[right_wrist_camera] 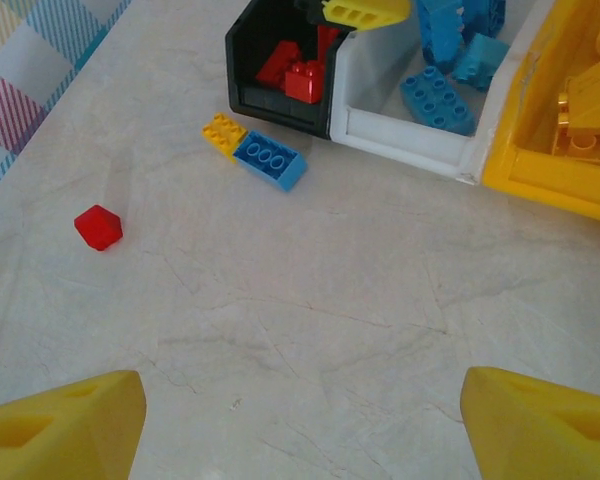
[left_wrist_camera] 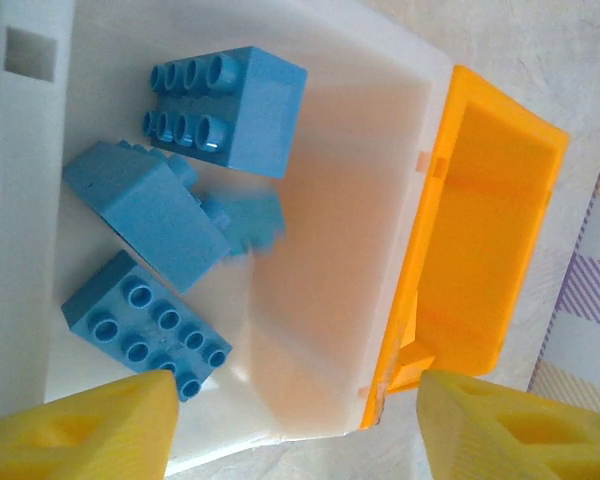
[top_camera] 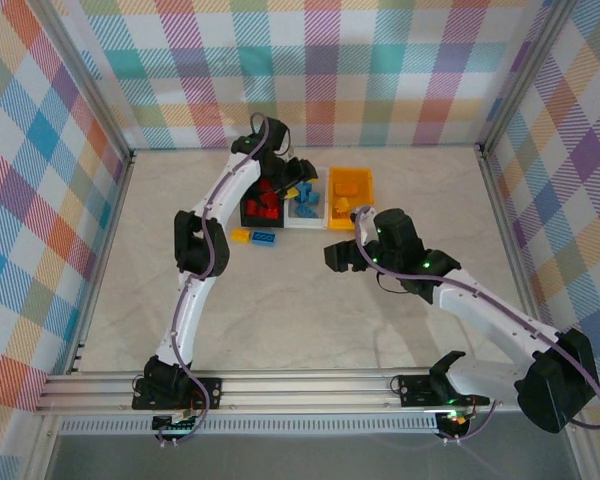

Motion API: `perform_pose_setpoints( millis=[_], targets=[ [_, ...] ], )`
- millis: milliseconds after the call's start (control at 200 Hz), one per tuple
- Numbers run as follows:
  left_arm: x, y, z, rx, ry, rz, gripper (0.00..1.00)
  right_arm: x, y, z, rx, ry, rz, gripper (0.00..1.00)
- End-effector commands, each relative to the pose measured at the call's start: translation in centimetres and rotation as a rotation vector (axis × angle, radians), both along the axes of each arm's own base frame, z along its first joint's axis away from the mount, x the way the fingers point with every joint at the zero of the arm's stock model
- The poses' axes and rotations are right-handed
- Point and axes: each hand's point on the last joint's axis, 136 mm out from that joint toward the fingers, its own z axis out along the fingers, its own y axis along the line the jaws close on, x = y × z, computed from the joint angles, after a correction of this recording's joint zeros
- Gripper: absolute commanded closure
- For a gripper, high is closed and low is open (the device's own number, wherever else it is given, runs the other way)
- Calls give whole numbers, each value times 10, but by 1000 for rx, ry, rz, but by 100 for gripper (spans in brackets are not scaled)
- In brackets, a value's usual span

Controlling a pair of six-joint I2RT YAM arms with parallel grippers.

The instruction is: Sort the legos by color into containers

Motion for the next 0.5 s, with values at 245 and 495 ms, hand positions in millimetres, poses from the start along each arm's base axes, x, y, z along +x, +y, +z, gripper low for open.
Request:
perform_pose_setpoints(
  millis=[245,495],
  targets=[
    [-47,108,107,191,-137,30,23,-6,100,-24,-43,62,325,17],
    [-144,253,114,296,-73,296,23,-6,209,-61,-50,118,512,17]
  ],
)
